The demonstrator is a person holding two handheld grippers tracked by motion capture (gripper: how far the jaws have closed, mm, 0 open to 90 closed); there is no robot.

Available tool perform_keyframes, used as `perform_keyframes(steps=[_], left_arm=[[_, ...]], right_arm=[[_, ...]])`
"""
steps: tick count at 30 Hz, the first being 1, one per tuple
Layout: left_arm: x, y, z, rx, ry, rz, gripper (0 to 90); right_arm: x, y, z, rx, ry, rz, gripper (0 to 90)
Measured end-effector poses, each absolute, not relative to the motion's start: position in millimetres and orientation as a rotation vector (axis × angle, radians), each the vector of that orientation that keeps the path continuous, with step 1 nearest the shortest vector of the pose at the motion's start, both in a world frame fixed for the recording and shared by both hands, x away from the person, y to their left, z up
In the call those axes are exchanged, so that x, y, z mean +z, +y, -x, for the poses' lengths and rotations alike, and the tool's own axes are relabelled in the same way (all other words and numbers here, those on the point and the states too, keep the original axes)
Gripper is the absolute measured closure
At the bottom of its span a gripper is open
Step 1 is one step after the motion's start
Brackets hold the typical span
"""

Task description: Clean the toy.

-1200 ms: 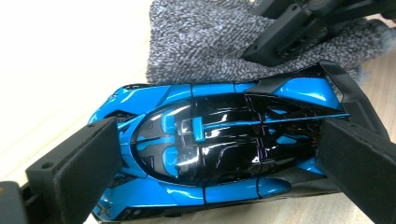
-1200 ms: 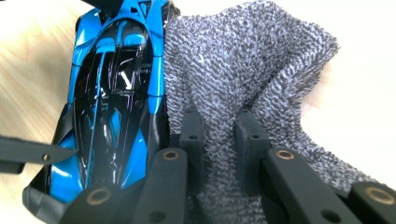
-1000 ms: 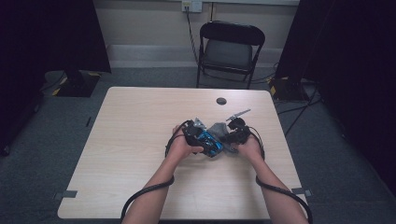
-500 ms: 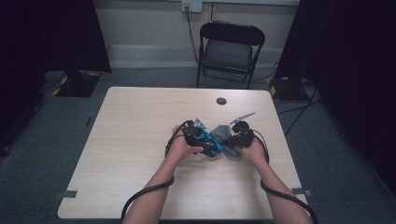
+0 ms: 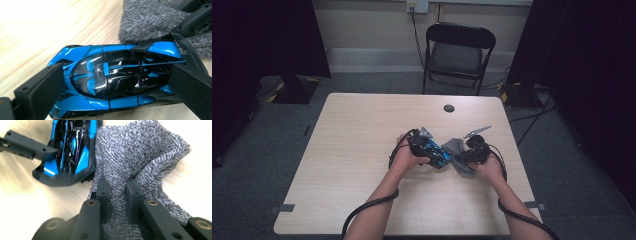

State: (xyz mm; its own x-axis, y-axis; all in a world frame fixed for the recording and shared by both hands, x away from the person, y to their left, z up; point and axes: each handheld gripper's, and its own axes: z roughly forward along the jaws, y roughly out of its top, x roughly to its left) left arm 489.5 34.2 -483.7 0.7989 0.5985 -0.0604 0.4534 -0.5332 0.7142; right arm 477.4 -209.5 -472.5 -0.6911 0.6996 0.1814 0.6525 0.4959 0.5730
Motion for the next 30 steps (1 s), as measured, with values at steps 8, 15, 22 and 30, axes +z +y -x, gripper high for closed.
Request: perform_keyframes(steps=[8,15,22,30], left_arm=[[-485,35,-489,0.249,0.770,-2.216,0.0],[-484,34,-489,0.246,0.772,-2.222,0.0],[-484,34,-489,0.244,0.778,-2.226,0.0],[-484,34,-489,0.244,0.776,-2.227,0.0]], right_arm=[[-472,-220,-463,0.978,2.672,-1.183,76.1],[-471,-229,-449,0.965,2.699,-1.148,76.1],[-461,-239,-446,0.970,2.677,-1.151,76.1],[-441,-235,-465,1.026,2.598,-1.184,76.0]])
